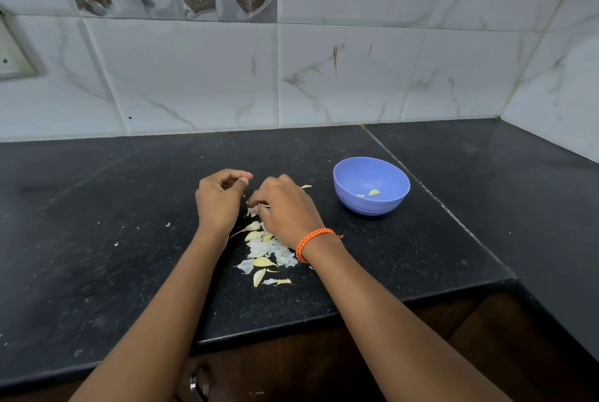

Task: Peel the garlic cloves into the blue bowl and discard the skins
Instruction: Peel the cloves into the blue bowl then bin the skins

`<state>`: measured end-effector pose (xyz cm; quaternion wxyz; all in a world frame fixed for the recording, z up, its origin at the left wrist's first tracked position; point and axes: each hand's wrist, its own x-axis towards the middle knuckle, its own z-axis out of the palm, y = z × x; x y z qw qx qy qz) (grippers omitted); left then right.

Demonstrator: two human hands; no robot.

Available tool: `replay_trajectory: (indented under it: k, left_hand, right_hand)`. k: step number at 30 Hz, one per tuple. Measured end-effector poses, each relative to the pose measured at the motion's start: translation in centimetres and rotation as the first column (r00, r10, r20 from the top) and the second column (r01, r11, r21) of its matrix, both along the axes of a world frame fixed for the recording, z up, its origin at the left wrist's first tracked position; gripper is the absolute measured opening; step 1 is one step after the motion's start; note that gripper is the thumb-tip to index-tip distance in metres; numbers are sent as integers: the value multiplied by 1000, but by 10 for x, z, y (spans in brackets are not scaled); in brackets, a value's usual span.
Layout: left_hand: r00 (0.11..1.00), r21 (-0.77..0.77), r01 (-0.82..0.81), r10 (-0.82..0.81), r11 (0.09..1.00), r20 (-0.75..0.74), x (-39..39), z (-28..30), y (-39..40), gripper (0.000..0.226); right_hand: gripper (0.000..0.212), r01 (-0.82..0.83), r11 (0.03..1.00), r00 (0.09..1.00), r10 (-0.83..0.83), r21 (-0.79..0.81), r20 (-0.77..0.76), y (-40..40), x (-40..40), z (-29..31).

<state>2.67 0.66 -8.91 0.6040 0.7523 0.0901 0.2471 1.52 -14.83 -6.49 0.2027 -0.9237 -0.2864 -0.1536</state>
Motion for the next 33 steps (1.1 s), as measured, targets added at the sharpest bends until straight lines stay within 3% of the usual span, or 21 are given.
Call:
replay_trajectory:
  k: [3,11,16,20,23,26,28,31,33]
  left_hand:
    - [999,-10,-36,36,999,-19,1,-2,0,23]
    - [999,-14,-22,21,1000,-25,2,-3,0,22]
    - [1000,12,-18,18,1000,-15,1,-5,-1,22]
    - [1000,29,-10,10,1000,-1,1,-5,-3,23]
    - [1000,22,-9,9,1000,13,0,-4,-4,23]
    - [999,24,1,-3,1000,48,-1,-3,-5,24]
    - [996,78,33,-39,996,80,-3,-2,-7,21]
    - [965,239,224,-249,945,79,-3,-2,-14,21]
    - [916,469,354,-402,809,1,-3,-6,-22,20]
  right_hand:
    - [20,-17,986,1000,21,-167,20,8,5,-3]
    - [7,-34,943,997,56,-332,58,14,12,-3]
    - [21,15,861,967,117,-508,226,18,8,-2]
    - [19,3,874,987,77,-485,144,18,9,4]
    - [16,-42,919,993,83,-392,87,13,11,8]
    - [15,-58,996,998,58,71,10,2,14,11]
    - [20,-12,932,998,35,363,-55,-11,17,15]
    - [24,66,891,994,-21,449,-104,-38,20,16]
    - [17,118,885,987,-56,451,-148,-55,19,10]
